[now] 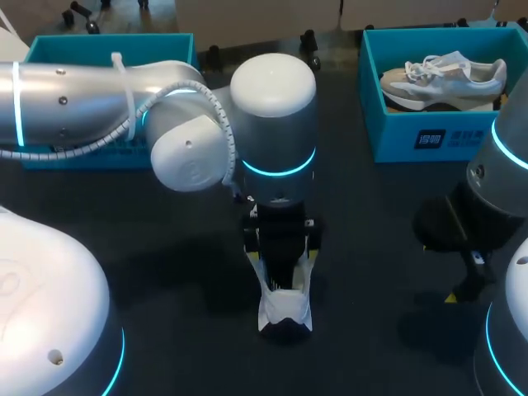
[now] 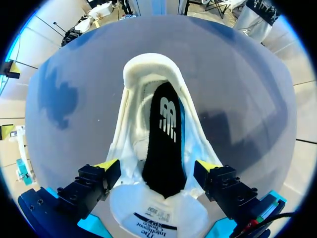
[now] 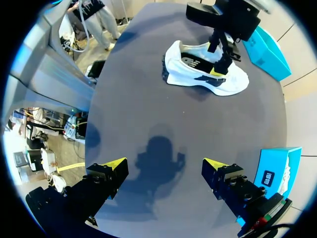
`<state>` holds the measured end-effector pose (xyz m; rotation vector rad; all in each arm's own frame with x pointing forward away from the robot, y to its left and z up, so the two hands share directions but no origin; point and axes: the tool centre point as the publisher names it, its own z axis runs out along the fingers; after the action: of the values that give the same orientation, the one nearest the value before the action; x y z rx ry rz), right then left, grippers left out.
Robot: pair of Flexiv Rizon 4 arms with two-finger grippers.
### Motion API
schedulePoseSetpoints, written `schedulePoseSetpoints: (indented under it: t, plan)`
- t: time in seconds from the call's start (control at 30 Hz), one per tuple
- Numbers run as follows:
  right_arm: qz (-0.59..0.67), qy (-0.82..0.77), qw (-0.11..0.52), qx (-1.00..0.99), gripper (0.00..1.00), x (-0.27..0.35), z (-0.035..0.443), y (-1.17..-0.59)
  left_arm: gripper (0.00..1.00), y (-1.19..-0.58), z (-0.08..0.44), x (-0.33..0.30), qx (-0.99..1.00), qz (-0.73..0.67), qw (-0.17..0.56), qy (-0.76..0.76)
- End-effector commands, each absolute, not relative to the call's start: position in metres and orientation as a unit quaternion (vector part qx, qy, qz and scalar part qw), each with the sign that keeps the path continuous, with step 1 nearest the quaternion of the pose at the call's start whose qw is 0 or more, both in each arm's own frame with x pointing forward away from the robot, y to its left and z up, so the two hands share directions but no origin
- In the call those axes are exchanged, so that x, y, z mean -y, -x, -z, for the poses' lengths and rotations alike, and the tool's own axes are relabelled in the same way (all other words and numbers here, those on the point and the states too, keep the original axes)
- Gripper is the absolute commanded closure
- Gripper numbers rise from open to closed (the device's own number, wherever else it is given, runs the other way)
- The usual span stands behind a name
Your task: Take the shoe out of the shoebox, open the shoe tongue, remove and reinsert the insole, then place the shoe into the shoebox
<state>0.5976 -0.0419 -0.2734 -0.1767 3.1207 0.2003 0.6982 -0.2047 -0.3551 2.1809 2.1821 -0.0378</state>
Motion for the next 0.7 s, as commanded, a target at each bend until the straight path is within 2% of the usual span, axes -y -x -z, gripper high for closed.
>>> schedulePoseSetpoints:
  t: [0.03,0.7]
  plan:
    - [-0.064,0.057,0.006,-0.996,0.00,0.042,0.274,-0.597,0.00,-0.704,0.352,0.204,-0.708,0.011,0.029,-0.706]
    - [-0.064,0.057,0.006,-0.996,0.00,0.042,0.274,-0.597,0.00,-0.738,0.305,0.189,-0.716,-0.011,0.068,-0.694]
